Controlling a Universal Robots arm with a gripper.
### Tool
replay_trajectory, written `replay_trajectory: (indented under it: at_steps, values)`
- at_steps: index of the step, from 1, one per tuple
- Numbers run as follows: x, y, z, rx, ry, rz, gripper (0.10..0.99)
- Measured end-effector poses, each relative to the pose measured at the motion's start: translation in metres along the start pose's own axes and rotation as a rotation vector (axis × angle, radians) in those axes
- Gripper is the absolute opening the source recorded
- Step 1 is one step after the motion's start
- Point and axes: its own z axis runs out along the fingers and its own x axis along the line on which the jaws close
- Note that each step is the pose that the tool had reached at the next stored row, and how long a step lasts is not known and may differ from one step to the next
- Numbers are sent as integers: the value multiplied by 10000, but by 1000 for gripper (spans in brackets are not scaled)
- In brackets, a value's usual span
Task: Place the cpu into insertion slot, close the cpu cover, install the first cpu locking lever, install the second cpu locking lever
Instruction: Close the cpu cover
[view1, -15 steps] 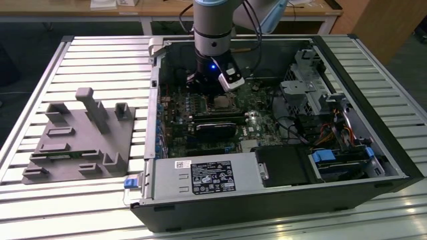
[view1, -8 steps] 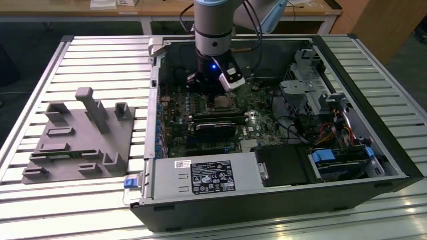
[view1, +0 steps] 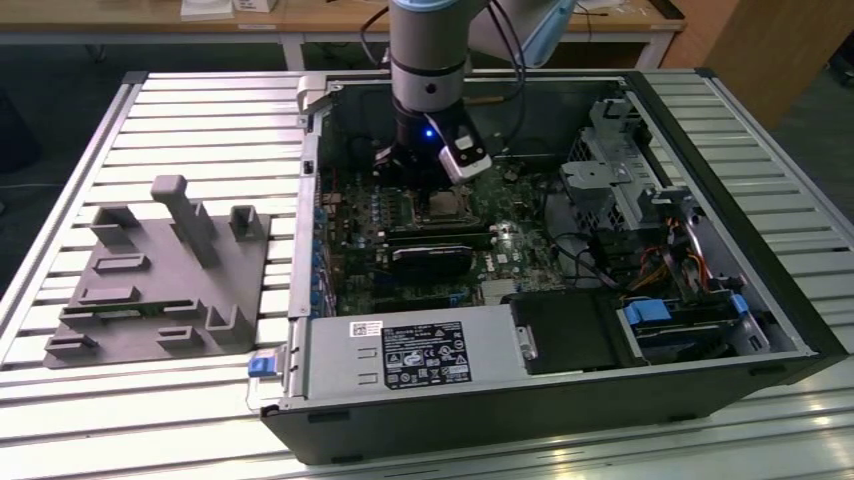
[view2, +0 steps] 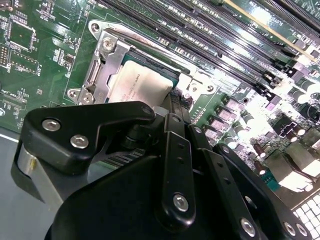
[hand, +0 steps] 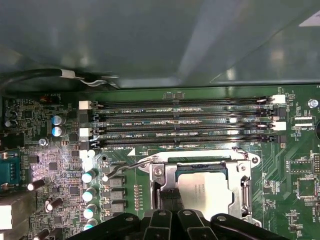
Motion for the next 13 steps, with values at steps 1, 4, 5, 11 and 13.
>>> replay_trajectory:
  at_steps: [1,4,5,11,13]
  values:
    - [0,0,-10,-1,-1,0,106]
    - [-1,0,-60,1,0,0,106]
    - [-1,0,-80,0,0,0,106]
    - [-4,2,-183,1,1,0,106]
    - [-4,2,-216,1,1,0,106]
